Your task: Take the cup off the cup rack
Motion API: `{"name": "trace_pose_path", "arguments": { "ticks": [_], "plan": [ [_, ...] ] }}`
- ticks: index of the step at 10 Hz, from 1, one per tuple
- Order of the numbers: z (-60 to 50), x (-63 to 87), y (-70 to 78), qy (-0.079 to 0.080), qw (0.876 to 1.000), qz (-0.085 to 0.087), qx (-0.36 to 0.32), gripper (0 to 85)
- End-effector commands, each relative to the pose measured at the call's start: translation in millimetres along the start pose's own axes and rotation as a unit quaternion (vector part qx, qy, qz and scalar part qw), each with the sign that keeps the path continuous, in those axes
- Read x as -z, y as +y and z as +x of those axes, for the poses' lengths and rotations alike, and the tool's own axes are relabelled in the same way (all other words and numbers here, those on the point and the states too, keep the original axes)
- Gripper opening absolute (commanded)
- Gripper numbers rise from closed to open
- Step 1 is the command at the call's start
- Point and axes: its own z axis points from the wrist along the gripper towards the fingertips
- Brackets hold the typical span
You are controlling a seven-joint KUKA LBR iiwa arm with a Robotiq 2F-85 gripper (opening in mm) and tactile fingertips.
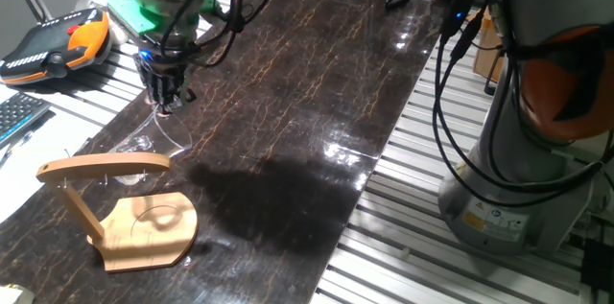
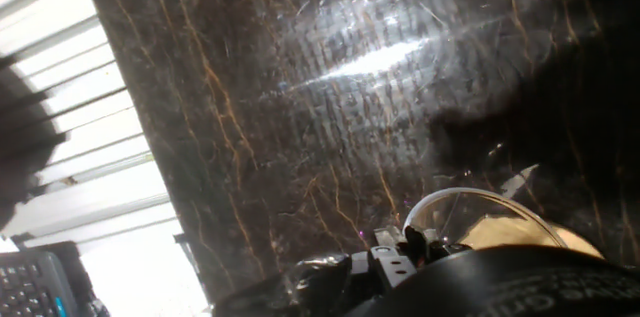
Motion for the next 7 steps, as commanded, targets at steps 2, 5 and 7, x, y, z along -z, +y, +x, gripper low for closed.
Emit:
{"name": "trace_pose_path", "arguments": {
  "ticks": [2, 5, 7],
  "plan": [
    [0.3, -1.0, 0.3, -0.002, 0.999, 0.001, 0.034, 2.0],
    [0.5, -1.4, 0.6, -0.005, 0.997, 0.008, 0.081, 2.0],
    [0.9, -1.7, 0.7, -0.011, 0.992, 0.008, 0.122, 2.0]
  ]
}}
